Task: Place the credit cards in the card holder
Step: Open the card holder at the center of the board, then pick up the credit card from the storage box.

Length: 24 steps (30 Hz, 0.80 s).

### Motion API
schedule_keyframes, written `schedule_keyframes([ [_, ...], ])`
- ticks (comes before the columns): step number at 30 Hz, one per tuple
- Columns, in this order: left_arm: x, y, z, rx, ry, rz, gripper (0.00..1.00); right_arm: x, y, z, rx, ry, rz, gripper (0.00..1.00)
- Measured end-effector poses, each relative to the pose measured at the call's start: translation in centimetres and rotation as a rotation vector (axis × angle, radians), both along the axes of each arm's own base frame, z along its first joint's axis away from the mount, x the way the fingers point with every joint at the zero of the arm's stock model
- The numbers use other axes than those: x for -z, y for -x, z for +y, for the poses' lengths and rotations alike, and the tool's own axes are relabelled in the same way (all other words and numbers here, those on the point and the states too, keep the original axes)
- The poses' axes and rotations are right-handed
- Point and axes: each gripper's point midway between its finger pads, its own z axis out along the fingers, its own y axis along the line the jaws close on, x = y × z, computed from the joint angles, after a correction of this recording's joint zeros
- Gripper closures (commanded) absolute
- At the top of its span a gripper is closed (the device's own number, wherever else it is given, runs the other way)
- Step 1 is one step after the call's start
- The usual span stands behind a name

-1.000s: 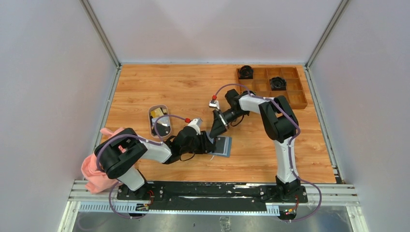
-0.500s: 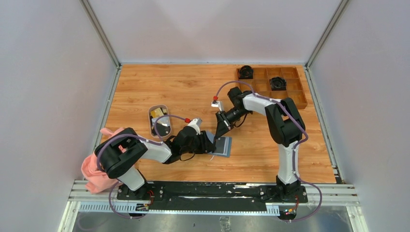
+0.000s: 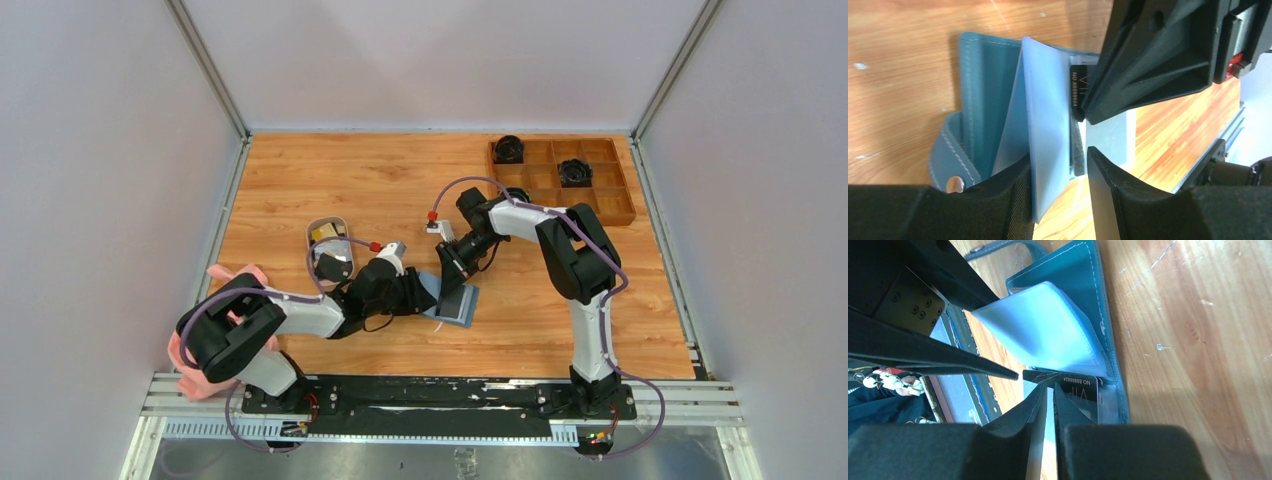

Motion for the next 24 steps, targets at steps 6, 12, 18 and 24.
schedule_keyframes([
  [6,0.0,-0.7,1.9,-0.038,-0.055,-0.009,0.55,0.1,-0.1,-0.1,0.002,0.013,-0.008,0.85],
  [12,-0.3,-1.2,5.0,-0.075,-0.168,-0.046,0.54,-0.3,-0.6,-0.4,-0.011,0.032,-0.076,0.82],
  [18,-4.5,-1.9,8.8,-0.102,-0.335,-0.182,0.38,-1.3,-1.0,-1.2,-0.077,0.025,-0.190,0.79],
  [24,-13.0,-2.9,12.1,-0.165,-0.411,-0.411,0.00,-6.1,-1.1,-2.0,-0.151,-0.036,-0.378,0.77],
])
